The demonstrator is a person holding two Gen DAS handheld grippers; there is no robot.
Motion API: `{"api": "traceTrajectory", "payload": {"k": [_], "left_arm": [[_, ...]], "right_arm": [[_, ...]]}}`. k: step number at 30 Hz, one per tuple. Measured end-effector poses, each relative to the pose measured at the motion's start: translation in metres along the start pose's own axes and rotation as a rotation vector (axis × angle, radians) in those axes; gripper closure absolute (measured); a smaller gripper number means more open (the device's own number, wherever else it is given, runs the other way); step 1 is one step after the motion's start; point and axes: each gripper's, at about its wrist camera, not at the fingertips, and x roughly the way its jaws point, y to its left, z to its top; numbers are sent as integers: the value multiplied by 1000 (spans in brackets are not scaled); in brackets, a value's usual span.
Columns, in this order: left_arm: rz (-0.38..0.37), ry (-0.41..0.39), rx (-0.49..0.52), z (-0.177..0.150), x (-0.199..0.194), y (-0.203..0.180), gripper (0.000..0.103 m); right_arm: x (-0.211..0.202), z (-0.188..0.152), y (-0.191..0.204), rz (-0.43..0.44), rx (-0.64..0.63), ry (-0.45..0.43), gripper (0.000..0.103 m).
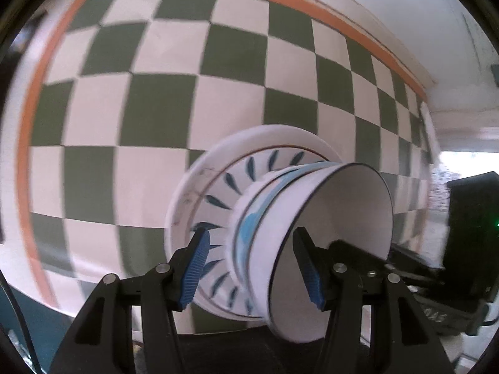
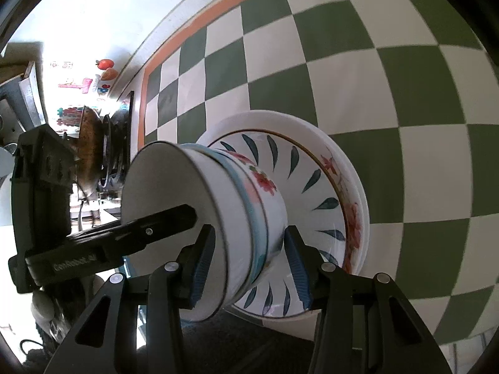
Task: Organize plates and bowls
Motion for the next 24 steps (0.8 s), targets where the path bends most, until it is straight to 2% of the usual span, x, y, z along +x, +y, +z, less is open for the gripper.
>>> {"api": "traceTrajectory", "payload": {"k": [3,8,10,11,12,13,14,16,24], "left_arm": [[54,-39,16,-10,-12,2,51],[85,-101,36,-25,-36,4,49],[107,-124,52,-30,-44,2,42],[125,-151,61,-32,-51,2,30],[130,-167,68,-34,-54,0,11],[138,-182,75,-35,-58,-1,6],[145,-205,83,-37,-63,-1,4],[160,-236,102,-41,-70,-4,4],[177,-339,153,-66,-100,-16,2]], "right_arm": [[-13,-5,10,-54,-28,-27,53],[-30,-18,29,-133,-80,-49,53],[-37,-26,37,-164,-99,-63,53],[-40,-30,41,-178,-111,-70,52],[-43,-34,45,-198,-123,-81,50],[-46,-38,48,-207,-125,-89,43],[-50,-42,51,-215,-130,-103,31],[-57,-49,57,-231,-128,-134,18],[-93,-81,77,-343,-113,-280,11]]}}
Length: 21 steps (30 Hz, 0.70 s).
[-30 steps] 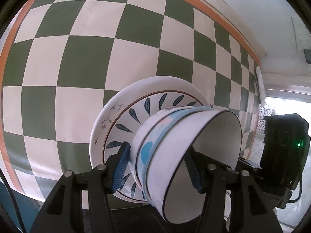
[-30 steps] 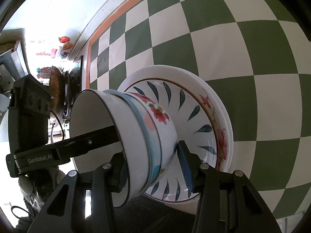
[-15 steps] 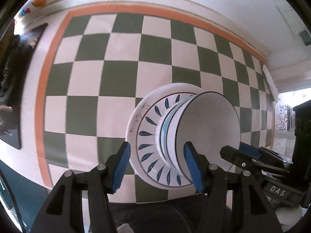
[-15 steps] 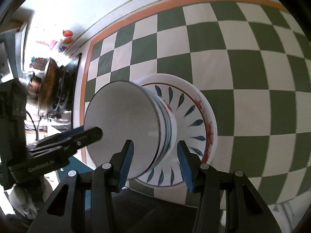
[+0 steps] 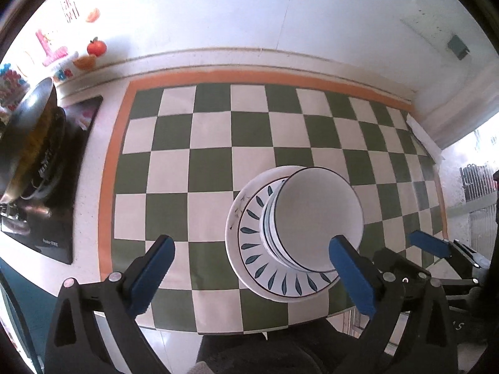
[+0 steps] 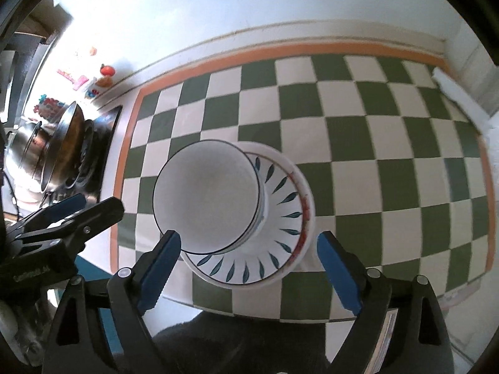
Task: Organize plates and bowls
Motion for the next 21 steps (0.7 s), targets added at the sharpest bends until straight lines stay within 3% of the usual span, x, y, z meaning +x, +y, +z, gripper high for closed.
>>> {"api": "traceTrajectory", "payload": {"k": [10,21], "left_arm": [[15,-103,1,-31,-44,-19,2],[88,-263,-48,-103,-136,-39,2]], "right_arm": [[-58,-29,-1,-64,-31,-130,7],[-143,-98,10,-39,-101,-276,7]]}}
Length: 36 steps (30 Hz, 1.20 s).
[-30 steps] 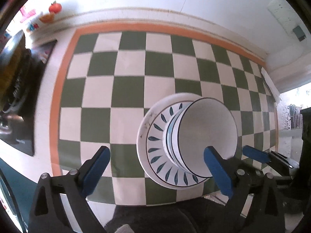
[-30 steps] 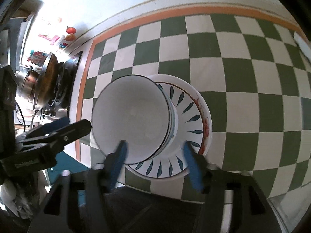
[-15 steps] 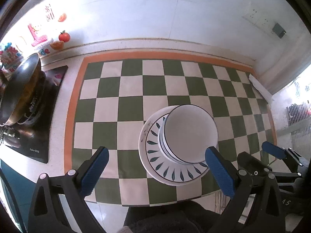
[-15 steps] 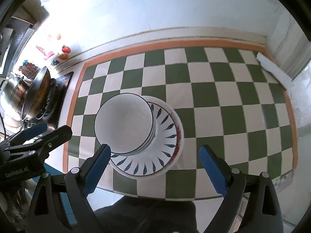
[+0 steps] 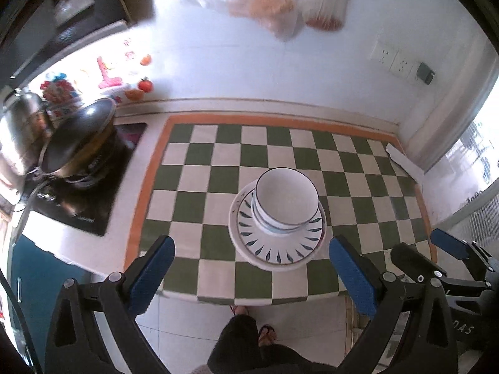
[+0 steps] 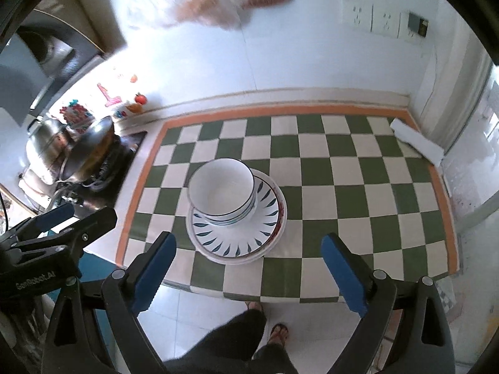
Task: Organize plates and bowls
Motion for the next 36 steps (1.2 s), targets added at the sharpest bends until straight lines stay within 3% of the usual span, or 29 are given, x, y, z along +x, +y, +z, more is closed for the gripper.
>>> {"api": "traceTrajectory", "payload": {"k": [8,22,36], "left_arm": [[31,-90,-8,-39,-78,2,2],[41,-232,80,-104,-180,11,2],[10,-301,75,-142,-219,26,2]], "right_arm": [[-85,-43,12,17,-7,-75,7],[-220,-125,55,-59,4,-234,7],[-273,-177,79,-144,13,-303,7]]}}
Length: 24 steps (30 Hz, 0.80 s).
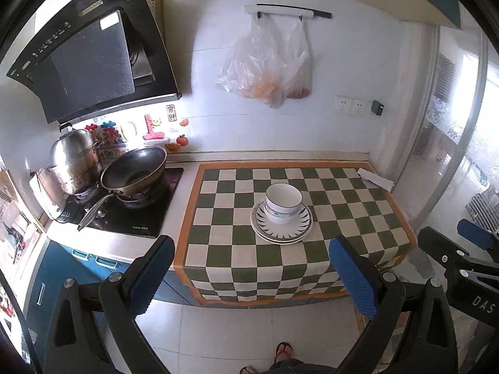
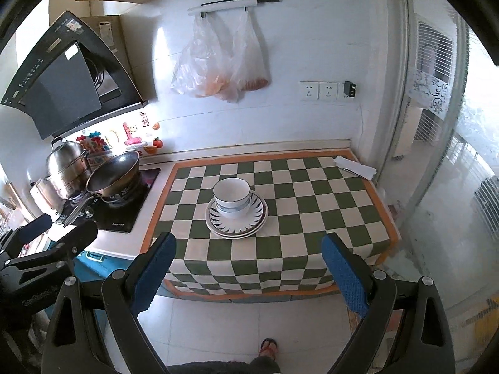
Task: Organize plates and bowls
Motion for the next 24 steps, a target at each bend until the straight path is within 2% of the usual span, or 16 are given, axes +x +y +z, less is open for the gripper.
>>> {"api": "traceTrajectory", "payload": {"k": [24], "left_arm": [[0,-13,-3,-9,-14,-5,2]], "right_arm": [[-12,-2,0,-20,-1,-27,7]]}}
